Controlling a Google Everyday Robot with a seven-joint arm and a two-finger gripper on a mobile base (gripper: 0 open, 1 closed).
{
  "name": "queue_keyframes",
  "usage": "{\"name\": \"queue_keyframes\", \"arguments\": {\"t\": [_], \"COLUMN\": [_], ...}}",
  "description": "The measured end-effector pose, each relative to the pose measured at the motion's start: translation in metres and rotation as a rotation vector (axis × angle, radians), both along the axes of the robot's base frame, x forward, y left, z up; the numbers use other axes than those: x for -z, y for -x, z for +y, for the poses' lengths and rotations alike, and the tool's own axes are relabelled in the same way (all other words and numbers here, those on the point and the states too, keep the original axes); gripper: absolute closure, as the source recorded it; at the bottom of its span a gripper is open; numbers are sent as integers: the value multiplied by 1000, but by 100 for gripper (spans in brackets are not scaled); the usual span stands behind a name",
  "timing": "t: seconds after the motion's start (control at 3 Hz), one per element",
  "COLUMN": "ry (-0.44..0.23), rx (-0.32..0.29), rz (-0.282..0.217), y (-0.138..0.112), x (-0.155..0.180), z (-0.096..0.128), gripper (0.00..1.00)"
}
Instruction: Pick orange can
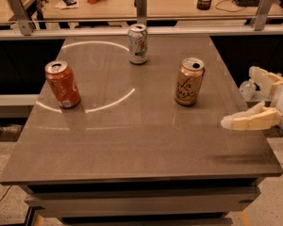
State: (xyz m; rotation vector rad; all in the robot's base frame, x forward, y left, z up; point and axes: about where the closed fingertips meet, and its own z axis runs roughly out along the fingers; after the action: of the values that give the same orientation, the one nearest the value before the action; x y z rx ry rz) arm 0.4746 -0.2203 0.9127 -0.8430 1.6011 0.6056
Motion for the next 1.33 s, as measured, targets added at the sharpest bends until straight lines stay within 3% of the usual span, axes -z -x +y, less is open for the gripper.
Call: {"name": "queue_keyframes", "arguments": {"t": [0.67,1.33], "ry": [-18,-21], "rx": [45,60], "rz": [15,-6], "y": [-17,-51], "x": [11,28], "z": [12,33], "gripper": [0,0]}}
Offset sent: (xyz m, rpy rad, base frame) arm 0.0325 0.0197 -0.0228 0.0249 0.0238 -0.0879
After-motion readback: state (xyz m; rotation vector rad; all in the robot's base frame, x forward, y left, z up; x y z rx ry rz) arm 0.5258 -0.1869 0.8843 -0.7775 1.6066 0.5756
